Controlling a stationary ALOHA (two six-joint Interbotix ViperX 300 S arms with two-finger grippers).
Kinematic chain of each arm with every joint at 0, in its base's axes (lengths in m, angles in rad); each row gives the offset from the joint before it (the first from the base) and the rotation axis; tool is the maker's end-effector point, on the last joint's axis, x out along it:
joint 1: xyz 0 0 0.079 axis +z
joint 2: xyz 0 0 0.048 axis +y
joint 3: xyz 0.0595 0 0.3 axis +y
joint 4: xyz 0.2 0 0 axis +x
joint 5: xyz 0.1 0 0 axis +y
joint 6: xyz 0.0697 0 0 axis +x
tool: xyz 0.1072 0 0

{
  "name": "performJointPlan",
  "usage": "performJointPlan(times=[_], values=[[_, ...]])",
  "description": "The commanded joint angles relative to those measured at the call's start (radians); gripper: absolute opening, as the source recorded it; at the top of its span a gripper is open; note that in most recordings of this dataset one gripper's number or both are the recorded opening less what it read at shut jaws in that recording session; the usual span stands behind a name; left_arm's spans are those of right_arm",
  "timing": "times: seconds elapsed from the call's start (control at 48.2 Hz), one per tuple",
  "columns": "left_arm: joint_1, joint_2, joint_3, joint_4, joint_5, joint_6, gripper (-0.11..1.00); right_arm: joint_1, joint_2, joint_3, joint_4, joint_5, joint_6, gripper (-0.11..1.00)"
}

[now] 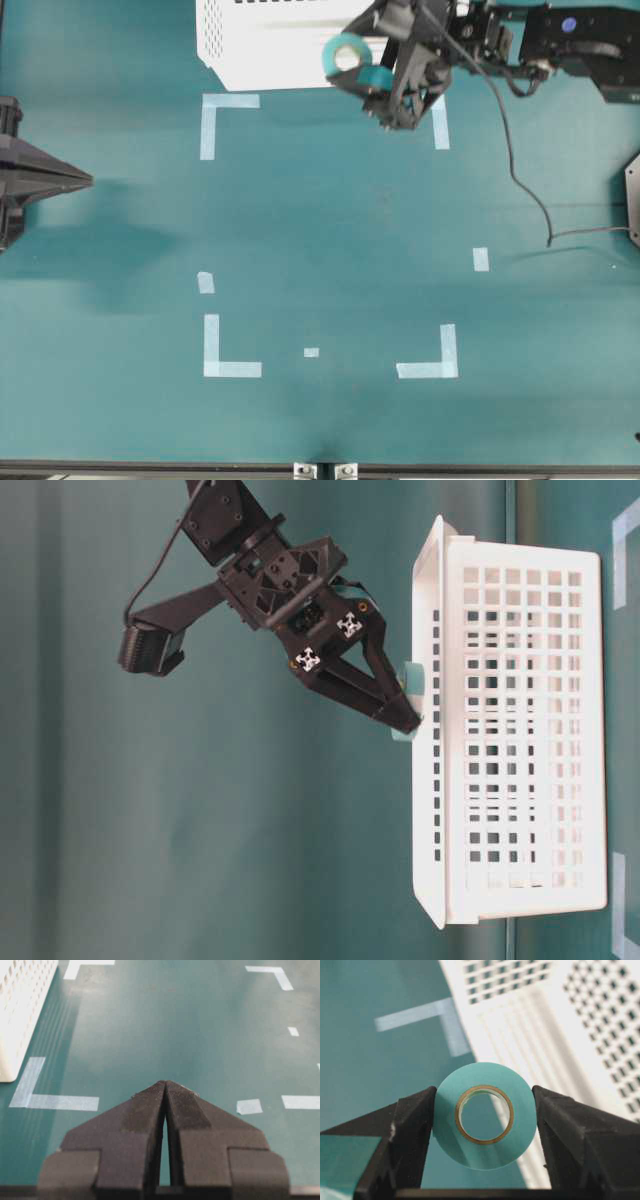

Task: Put the tape in the middle into the white basket.
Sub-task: 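Lift the tape roll with the right gripper and carry it over the basket, then lower the tape roll into the basket and open the right gripper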

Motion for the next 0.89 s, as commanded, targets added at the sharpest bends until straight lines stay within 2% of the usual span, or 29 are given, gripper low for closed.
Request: performJointPlan(times=[0.0,0.435,0.871], values=[[0.003,0.009,-0.011,0.0,-0.009,0.002,-0.11,-0.028,-0.028,-0.026,-0.012,-0.008,0.002,0.67],[0.003,0.009,-0.012,0.002,-0.009,0.002,-0.11,-0.15,-0.028,-0.018,-0.034,-0.008,0.0,0.67],[0.003,0.009,-0.011,0.0,-0.009,0.002,-0.11,-0.179,-0.026,-0.011,-0.043,-0.012,-0.003,0.67]])
